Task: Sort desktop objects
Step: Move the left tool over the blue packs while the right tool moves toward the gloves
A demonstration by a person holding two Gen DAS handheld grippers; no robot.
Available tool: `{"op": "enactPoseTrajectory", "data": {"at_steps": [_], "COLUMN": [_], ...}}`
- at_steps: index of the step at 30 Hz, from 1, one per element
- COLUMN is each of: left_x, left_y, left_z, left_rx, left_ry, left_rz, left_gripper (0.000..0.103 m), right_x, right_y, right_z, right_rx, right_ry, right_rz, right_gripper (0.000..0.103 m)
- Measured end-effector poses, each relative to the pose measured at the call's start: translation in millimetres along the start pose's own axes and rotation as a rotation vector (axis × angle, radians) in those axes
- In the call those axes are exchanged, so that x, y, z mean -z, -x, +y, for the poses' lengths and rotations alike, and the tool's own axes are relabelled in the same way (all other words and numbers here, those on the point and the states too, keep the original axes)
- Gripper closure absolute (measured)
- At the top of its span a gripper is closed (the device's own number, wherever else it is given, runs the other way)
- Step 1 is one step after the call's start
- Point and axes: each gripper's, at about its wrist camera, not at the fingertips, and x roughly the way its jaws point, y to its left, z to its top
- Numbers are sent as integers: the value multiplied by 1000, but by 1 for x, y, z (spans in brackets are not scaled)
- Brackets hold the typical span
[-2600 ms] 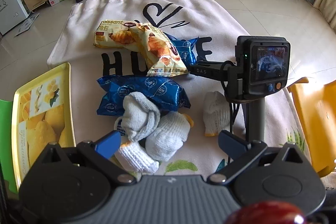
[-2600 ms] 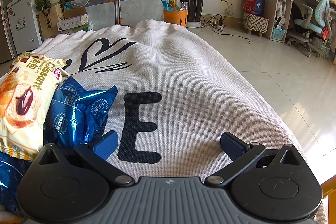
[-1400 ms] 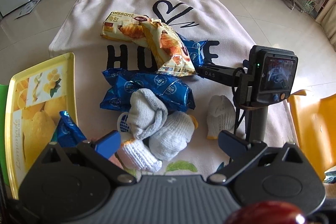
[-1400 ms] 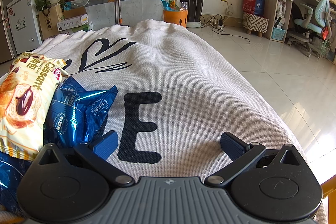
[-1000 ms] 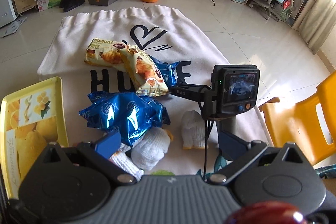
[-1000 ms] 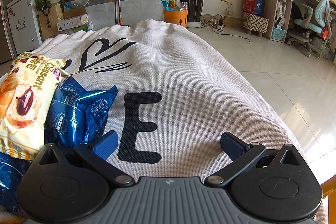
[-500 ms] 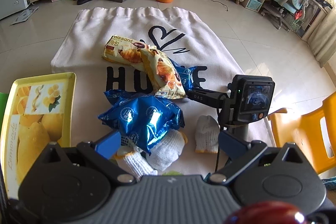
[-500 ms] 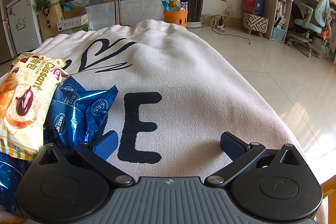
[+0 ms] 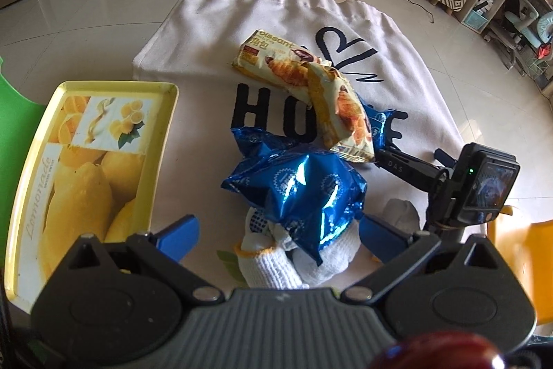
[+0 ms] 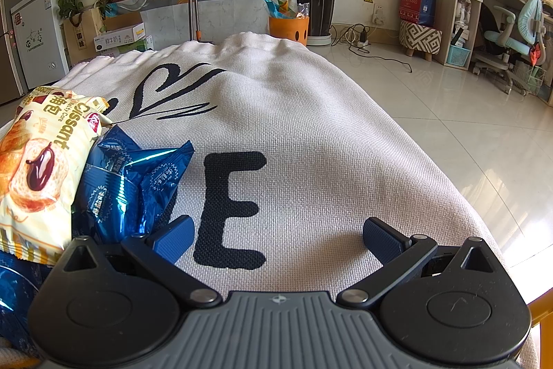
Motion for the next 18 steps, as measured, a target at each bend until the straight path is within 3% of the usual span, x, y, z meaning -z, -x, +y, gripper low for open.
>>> {"op": "enactPoseTrajectory", "data": {"at_steps": [3, 9, 13, 18], "left_x": [2, 21, 40, 56], "left_y": [-5, -13, -25, -39], "left_z": [0, -13, -19, -18], "left_rx": [-25, 10, -41, -67], "left_ry": [-17, -138, -242, -295], "left_rz": [7, 48, 78, 120], "left_gripper": [1, 1, 1, 1], "right_x": [0, 0, 0, 1], "right_y": [0, 0, 0, 0], "right_z": [0, 0, 0, 1], "right_rx": [0, 8, 21, 39], "right_ry": [0, -7, -18, -34], "right_rz": [0, 0, 1, 1], "right_gripper": [0, 0, 0, 0]}}
